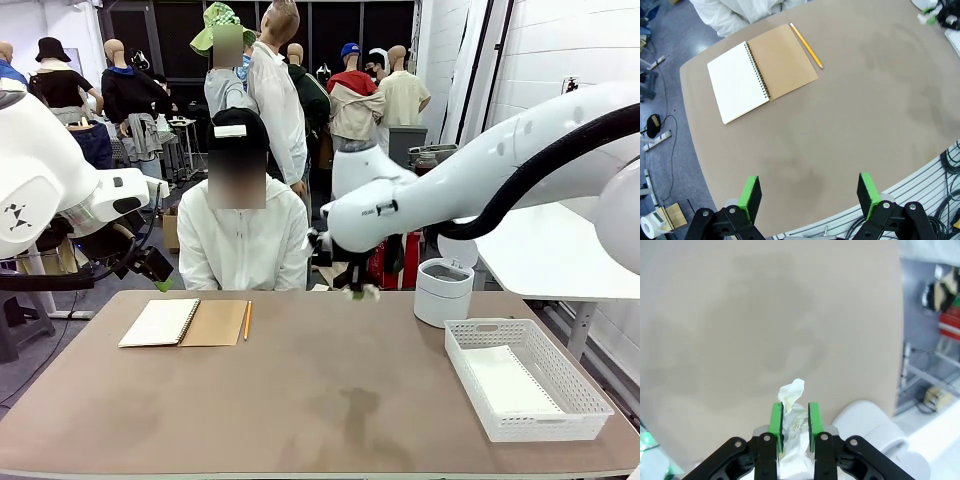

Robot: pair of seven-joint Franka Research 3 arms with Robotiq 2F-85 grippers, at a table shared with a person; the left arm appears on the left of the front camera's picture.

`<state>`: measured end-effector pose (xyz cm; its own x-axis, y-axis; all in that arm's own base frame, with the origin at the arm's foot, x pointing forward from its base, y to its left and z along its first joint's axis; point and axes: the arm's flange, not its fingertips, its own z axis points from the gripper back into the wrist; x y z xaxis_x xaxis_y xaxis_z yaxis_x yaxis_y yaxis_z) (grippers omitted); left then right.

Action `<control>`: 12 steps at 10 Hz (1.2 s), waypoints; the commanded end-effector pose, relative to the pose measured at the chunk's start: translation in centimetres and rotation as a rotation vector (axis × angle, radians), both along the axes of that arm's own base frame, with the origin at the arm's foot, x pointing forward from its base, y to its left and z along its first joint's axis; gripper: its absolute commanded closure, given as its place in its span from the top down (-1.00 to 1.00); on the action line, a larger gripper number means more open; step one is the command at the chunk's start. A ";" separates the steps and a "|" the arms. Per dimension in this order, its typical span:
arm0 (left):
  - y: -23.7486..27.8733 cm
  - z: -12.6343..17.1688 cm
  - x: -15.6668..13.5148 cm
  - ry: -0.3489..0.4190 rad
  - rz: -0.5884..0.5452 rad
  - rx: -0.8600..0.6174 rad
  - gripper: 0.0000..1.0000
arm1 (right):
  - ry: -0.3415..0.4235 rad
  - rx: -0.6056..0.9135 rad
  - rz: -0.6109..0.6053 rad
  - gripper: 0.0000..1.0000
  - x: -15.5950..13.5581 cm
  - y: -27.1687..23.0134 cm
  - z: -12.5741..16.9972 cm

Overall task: Sort the paper based on its condition.
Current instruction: If a person hands you a paper, place it in the Organizing basket , and if it's crumpled, put it in the Trash can.

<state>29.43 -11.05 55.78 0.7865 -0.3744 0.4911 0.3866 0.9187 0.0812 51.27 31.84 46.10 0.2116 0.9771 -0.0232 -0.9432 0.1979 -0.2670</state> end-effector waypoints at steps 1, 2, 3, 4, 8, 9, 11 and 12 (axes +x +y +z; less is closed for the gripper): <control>0.0 0.0 0.0 0.000 -0.001 -0.002 1.00 | -0.060 -0.086 -0.102 -0.49 2.4 -0.6 2.0; 0.0 0.0 0.0 0.000 -0.001 -0.002 1.00 | -0.076 -0.108 -0.140 -0.49 3.7 -1.4 2.8; 0.0 0.0 0.0 0.000 -0.001 -0.002 1.00 | -0.085 -0.133 -0.169 -0.49 4.8 -2.1 3.4; 0.0 0.0 0.0 0.000 -0.001 -0.002 1.00 | -0.090 -0.136 -0.190 -0.49 5.2 -2.6 3.8; 0.0 0.0 0.0 0.000 -0.001 -0.002 1.00 | -0.089 -0.109 -0.146 -0.49 4.6 -3.6 4.2; 0.0 0.0 0.0 0.000 -0.001 -0.002 1.00 | -0.089 -0.109 -0.146 -0.49 4.6 -3.6 4.2; 0.0 0.0 0.0 0.000 -0.001 -0.002 1.00 | -0.130 -0.114 -0.188 -0.49 5.4 -4.5 4.2; 0.0 0.0 0.0 0.000 -0.001 -0.002 1.00 | -0.142 -0.116 -0.218 -0.49 6.1 -5.7 4.1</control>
<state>29.43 -11.06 55.78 0.7865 -0.3746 0.4910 0.3867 0.9186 0.0813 56.69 27.36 50.48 0.3953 0.9141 -0.0904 -0.8615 0.3348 -0.3819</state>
